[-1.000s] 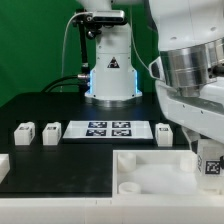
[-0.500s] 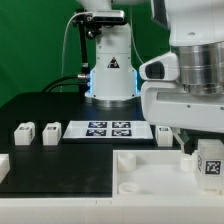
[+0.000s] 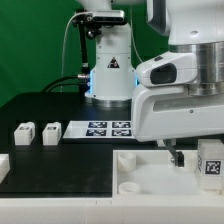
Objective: Assemble one leg
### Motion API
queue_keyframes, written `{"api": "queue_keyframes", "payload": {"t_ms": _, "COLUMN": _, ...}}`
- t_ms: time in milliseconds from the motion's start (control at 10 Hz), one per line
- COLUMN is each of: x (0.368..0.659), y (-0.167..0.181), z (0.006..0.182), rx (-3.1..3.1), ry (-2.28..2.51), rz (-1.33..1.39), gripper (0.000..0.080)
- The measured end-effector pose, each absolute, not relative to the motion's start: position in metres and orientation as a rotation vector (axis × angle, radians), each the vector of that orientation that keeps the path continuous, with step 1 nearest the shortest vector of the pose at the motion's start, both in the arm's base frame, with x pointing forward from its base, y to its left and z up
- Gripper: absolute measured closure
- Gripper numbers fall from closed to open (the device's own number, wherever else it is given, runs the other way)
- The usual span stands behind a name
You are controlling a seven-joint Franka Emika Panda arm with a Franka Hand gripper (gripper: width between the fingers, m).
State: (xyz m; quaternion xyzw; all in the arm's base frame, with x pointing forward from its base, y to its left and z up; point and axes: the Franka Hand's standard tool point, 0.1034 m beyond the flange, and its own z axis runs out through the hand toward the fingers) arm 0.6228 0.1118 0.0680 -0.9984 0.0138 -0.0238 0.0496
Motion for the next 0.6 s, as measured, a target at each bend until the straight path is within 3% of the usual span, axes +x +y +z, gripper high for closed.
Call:
{"api": "queue_keyframes", "payload": {"t_ms": 200, "x": 0.6229, "y": 0.1119, "z": 0.0679, "rx": -3.038, "ry": 0.108, "rz": -0.070, "gripper": 0.0388}}
{"api": "queue_keyframes", "payload": {"t_ms": 300, "x": 0.6228, "y": 0.1130, "z": 0.0680, "rx": -3.024, "ry": 0.251, "rz": -0.062, "gripper": 0.0388}}
{"api": "queue_keyframes", "payload": {"t_ms": 400, "x": 0.6226, "y": 0.1135, "z": 0.0679, "rx": -3.010, "ry": 0.363, "rz": -0.055, "gripper": 0.0509}}
{"api": "queue_keyframes", "payload": {"t_ms": 600, "x": 0.6228, "y": 0.1132, "z": 0.0678, "rx": -2.944, "ry": 0.677, "rz": -0.034, "gripper": 0.0509}}
